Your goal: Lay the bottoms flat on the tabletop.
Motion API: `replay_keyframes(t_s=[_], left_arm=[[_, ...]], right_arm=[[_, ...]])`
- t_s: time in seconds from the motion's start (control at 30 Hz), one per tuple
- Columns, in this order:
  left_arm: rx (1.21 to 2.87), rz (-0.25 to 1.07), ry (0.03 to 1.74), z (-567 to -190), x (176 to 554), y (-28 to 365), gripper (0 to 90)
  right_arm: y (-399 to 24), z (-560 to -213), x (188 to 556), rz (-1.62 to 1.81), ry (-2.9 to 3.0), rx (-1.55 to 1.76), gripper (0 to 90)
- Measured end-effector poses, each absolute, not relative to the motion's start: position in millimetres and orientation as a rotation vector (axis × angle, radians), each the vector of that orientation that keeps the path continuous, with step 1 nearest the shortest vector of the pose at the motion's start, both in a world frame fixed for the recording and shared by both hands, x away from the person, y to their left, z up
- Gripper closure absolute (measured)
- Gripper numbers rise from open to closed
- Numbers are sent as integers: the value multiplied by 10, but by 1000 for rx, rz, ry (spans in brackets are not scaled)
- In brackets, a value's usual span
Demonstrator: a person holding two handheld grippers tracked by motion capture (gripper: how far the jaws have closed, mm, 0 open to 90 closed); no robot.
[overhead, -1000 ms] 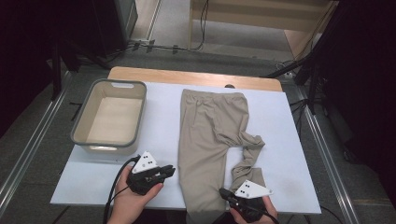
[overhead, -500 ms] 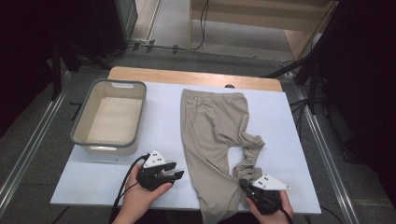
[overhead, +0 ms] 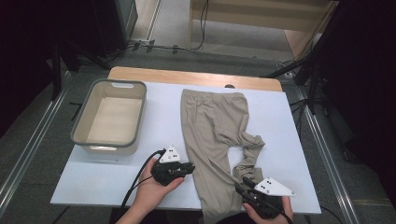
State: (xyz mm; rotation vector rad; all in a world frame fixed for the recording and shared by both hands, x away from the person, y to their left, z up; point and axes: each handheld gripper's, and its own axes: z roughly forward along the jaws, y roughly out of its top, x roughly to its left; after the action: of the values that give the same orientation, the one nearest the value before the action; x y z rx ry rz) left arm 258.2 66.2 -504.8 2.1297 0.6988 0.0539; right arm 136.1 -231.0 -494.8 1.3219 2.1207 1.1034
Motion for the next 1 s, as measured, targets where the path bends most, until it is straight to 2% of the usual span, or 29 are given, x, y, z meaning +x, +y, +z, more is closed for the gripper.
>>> replay_keyframes(t_s=[0.2,0.4,0.43,0.57,0.6,0.83,0.93,0.97,1.0], left_arm=[[2192,47,697,-5136,2644,537,891],[2188,44,695,-5121,2649,561,873],[2173,43,700,-5107,2650,588,865],[2121,63,732,-5012,2669,770,842],[2113,74,737,-4985,2678,827,842],[2027,125,800,-4824,2694,1185,836],[2022,131,819,-4834,2689,1256,820],[2025,134,824,-4853,2690,1269,807],[2030,134,829,-4875,2694,1281,793]], right_arm=[[-1795,-4918,1228,1190,2256,1157,604],[-1314,-5172,1328,1126,2387,1093,583],[-1296,-5200,1345,1097,2385,1110,601],[-1310,-5197,1380,1051,2357,1157,874],[-1315,-5192,1399,1068,2370,1171,882],[-990,-5014,1404,1192,2422,1069,886],[-890,-4933,1389,1344,2415,1041,883],[-884,-4938,1392,1348,2408,1053,837],[-898,-4962,1408,1342,2416,1067,753]])
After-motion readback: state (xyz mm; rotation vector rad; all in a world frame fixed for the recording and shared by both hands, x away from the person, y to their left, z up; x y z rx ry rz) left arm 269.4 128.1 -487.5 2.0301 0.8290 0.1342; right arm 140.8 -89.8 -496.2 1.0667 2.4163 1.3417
